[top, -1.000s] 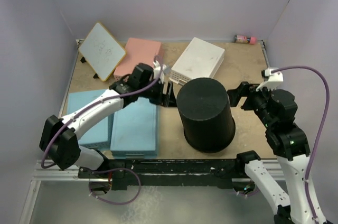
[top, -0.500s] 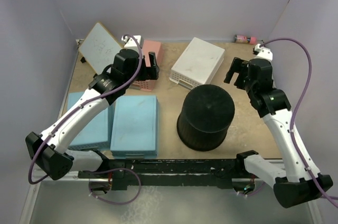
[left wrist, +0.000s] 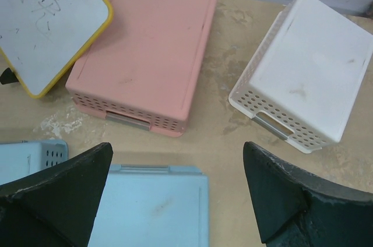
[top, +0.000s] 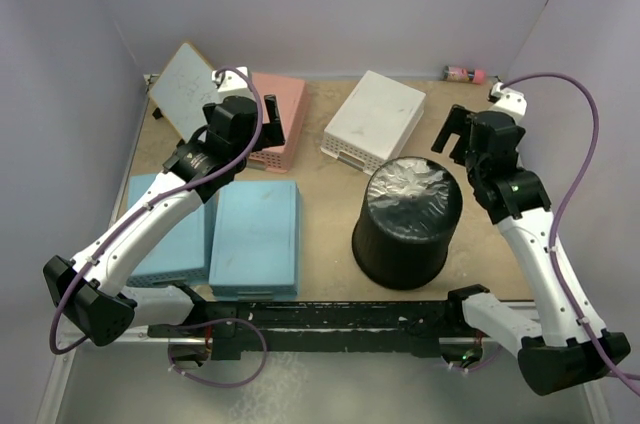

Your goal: Turn the large container upside down

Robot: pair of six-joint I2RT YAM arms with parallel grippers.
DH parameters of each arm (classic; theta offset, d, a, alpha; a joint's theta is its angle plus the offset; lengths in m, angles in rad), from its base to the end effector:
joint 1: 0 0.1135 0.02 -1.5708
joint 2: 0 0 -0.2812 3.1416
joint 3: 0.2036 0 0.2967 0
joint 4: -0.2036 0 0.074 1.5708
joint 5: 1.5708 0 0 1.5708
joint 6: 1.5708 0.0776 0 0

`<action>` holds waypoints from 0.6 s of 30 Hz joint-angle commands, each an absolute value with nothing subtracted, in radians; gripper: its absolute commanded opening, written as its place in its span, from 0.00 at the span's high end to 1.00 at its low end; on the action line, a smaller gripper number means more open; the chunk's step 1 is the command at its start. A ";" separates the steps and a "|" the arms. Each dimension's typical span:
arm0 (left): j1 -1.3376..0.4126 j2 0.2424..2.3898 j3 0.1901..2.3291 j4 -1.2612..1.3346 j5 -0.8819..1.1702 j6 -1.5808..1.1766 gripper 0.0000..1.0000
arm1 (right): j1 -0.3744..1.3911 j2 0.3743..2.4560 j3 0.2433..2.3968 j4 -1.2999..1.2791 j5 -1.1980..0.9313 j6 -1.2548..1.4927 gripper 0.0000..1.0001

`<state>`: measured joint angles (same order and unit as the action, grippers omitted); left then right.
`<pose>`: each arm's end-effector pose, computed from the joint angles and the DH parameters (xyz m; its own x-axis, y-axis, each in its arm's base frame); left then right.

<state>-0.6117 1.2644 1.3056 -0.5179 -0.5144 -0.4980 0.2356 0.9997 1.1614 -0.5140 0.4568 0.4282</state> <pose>0.3075 -0.1691 0.3886 -0.3979 -0.2289 -0.8884 -0.0546 0.9726 -0.2261 0.2802 0.0321 0.4065 -0.2251 0.3292 -0.9170 0.3150 0.9152 0.2513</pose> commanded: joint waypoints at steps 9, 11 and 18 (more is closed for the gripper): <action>-0.613 1.246 1.323 -0.517 -0.518 -0.509 0.09 | 0.238 0.772 0.918 -0.180 -0.166 0.287 0.00; -0.614 1.241 1.307 -0.507 -0.510 -0.509 0.09 | 0.238 0.753 0.836 -0.136 -0.143 0.283 0.00; -0.613 1.239 1.304 -0.515 -0.498 -0.514 0.10 | 0.238 0.768 0.748 -0.072 -0.160 0.282 0.00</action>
